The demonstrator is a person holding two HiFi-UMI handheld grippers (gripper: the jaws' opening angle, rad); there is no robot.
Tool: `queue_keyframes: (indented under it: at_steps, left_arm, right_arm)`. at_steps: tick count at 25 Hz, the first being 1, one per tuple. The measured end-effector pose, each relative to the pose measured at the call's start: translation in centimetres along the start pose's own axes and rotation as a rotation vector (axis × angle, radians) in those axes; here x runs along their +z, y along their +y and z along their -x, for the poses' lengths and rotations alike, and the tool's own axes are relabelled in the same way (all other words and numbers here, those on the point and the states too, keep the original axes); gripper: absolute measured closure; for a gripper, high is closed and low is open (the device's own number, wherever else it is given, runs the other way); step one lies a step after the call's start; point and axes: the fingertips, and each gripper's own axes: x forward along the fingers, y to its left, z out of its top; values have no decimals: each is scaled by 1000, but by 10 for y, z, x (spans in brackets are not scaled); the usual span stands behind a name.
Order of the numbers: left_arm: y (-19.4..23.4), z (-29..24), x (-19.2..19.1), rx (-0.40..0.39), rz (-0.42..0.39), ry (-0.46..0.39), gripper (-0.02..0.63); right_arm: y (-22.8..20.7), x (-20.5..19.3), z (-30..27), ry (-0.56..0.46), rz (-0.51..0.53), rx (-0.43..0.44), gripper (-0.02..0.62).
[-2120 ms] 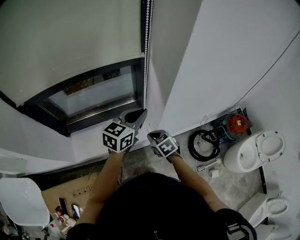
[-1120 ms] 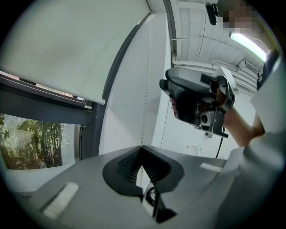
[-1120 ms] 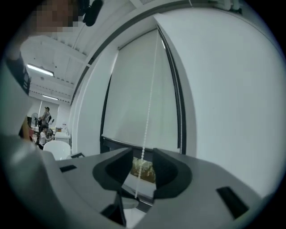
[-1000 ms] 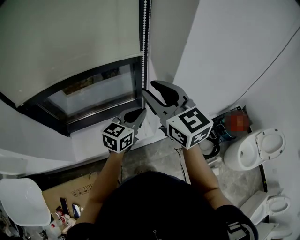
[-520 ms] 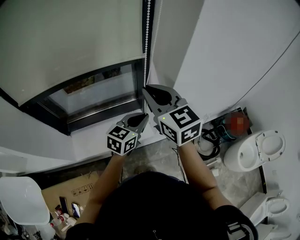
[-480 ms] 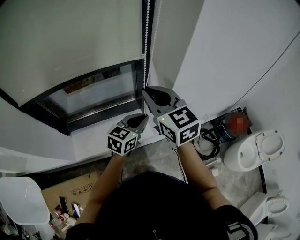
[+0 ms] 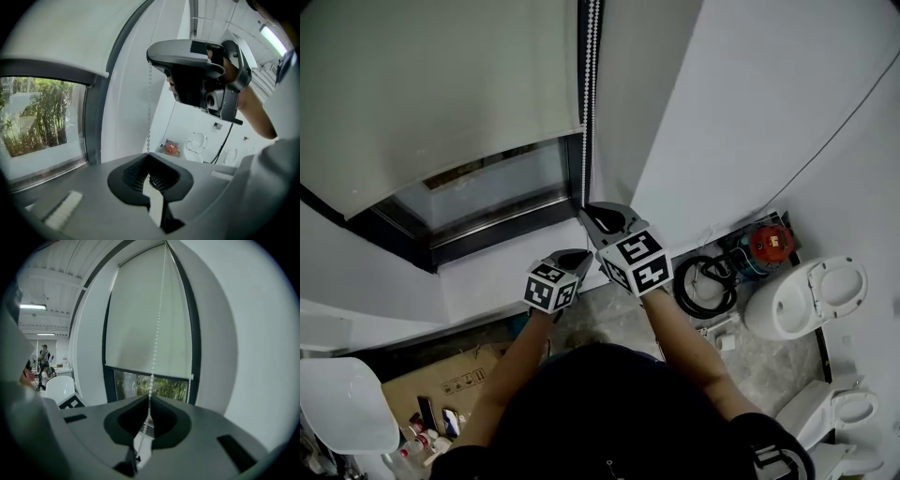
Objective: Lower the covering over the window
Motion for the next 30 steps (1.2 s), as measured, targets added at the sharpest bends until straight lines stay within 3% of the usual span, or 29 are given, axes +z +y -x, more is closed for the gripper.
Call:
queue_keyframes:
  at_steps: [7, 14, 20, 21, 22, 23, 30]
  left_arm:
    - [10, -6, -33, 14, 37, 66, 595]
    - [12, -5, -37, 25, 35, 64, 594]
    - [8, -6, -43, 24, -59, 91, 586]
    - [6, -6, -46, 17, -61, 99, 536]
    - [5, -5, -47, 16, -50, 93, 480]
    - [6, -2, -47, 21, -34, 75, 468]
    - [9, 29, -8, 79, 2, -103, 471]
  right_arm:
    - [5, -32, -12, 67, -11, 18, 572]
    - [9, -35, -13, 69, -9, 20, 572]
    - [6, -35, -11, 64, -9, 10, 572]
    - [5, -35, -10, 64, -10, 7, 572]
    - [4, -35, -9, 63, -11, 4, 572]
    - [3, -35, -9, 63, -13, 2, 572]
    - [-1, -36, -6, 56, -21, -19, 572]
